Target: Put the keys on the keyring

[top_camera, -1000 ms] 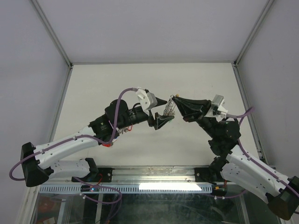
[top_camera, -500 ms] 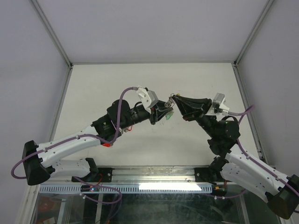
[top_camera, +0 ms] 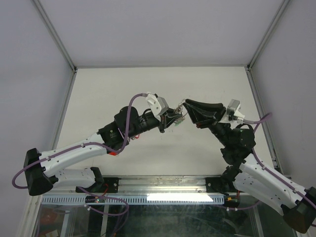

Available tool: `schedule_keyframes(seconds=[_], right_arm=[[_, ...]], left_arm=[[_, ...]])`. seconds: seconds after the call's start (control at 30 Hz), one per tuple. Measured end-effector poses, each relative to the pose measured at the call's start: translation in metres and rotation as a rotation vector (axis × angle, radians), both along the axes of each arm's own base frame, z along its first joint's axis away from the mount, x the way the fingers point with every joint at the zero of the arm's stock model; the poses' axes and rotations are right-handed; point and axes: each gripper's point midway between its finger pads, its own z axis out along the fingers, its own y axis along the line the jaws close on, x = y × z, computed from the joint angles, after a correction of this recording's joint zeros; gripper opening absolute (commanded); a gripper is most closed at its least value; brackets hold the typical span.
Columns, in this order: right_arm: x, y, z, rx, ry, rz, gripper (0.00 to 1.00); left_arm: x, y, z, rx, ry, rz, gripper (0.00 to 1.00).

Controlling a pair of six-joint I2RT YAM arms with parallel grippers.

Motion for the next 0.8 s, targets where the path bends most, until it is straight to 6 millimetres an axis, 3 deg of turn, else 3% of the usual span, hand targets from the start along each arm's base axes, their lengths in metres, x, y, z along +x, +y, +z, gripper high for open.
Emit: schedule_keyframes(seconds=[0.13, 0.47, 0.63, 0.8], right_arm=[[-0.003, -0.01, 0.008, -0.004, -0.026, -0.042, 0.42], [-0.004, -0.035, 0.027, -0.1, 0.005, -0.159, 0.44], [-0.009, -0.023, -0.003, -0.495, -0.238, -0.194, 0.44], [-0.011, -0.016, -0.033, -0.744, -0.445, -0.19, 0.46]], left_arm=[[0.001, 0.001, -0.007, 0.022, 0.012, 0.005, 0.0], [-0.001, 0.002, -0.023, 0.075, 0.055, 0.004, 0.0], [-0.002, 0.003, -0.031, 0.1, 0.077, 0.005, 0.0], [-0.002, 0.004, -0.03, 0.11, 0.088, 0.008, 0.0]])
